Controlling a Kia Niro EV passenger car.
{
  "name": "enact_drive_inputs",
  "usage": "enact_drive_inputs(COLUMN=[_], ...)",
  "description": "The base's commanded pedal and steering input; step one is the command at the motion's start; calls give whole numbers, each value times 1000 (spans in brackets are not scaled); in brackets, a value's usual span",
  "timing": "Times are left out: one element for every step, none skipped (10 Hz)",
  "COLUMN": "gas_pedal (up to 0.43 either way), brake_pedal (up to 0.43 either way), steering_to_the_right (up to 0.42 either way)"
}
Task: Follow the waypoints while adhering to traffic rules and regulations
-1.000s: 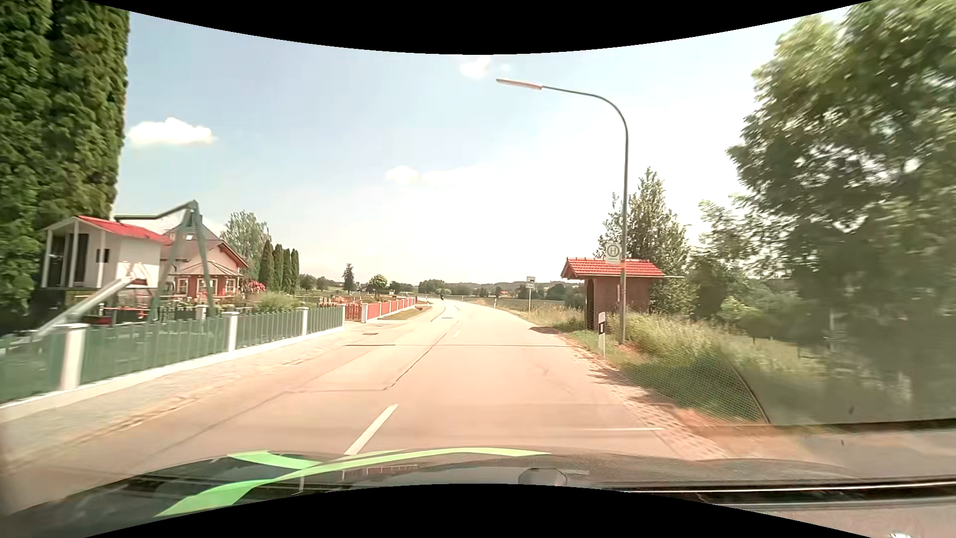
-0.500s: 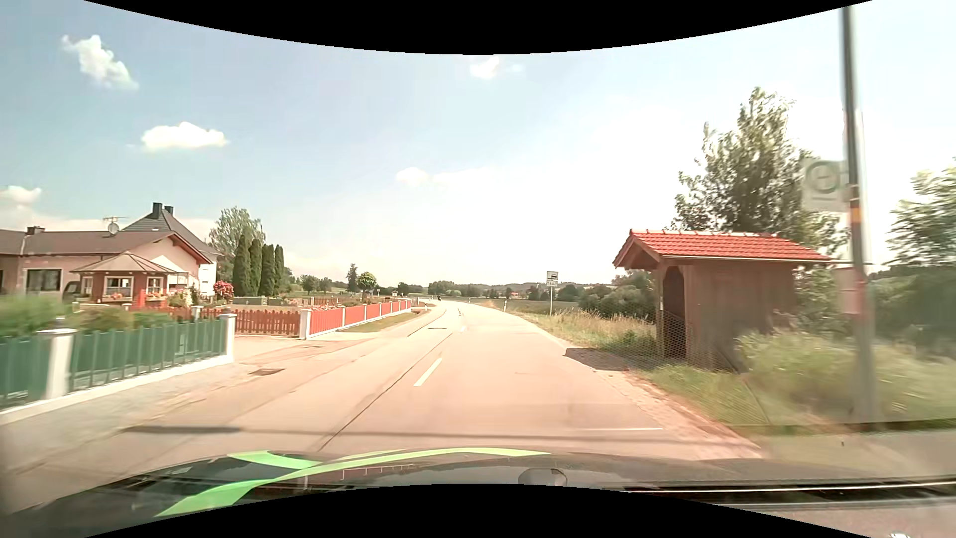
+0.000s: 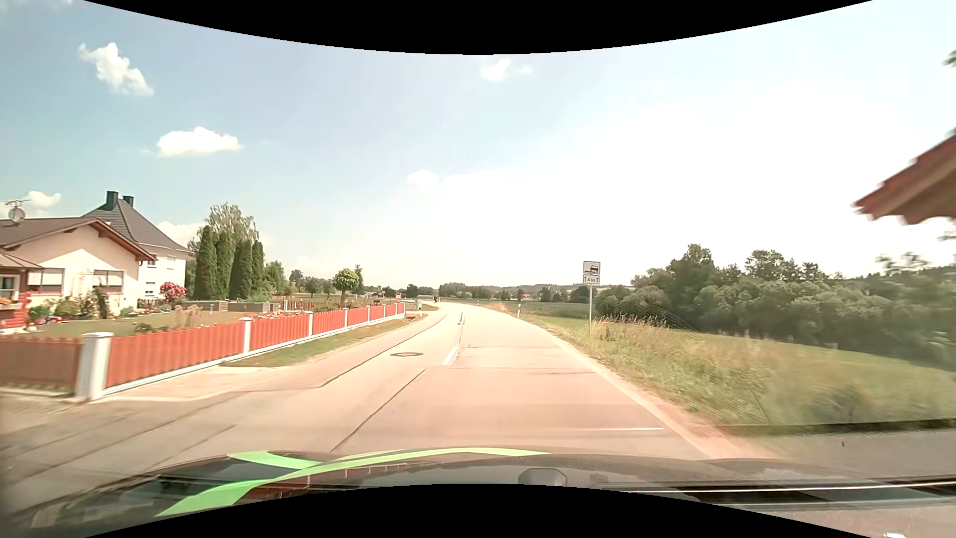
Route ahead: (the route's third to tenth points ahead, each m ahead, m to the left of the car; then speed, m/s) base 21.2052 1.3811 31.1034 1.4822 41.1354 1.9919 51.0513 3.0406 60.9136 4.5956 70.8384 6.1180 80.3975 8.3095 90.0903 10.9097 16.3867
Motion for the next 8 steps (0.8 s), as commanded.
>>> enact_drive_inputs(gas_pedal=[248,228,189,189,177,169,150,150], brake_pedal=[0,0,0,0,0,0,0,0], steering_to_the_right=[-15,-11,-8,-8,-10,-11,-15,-15])
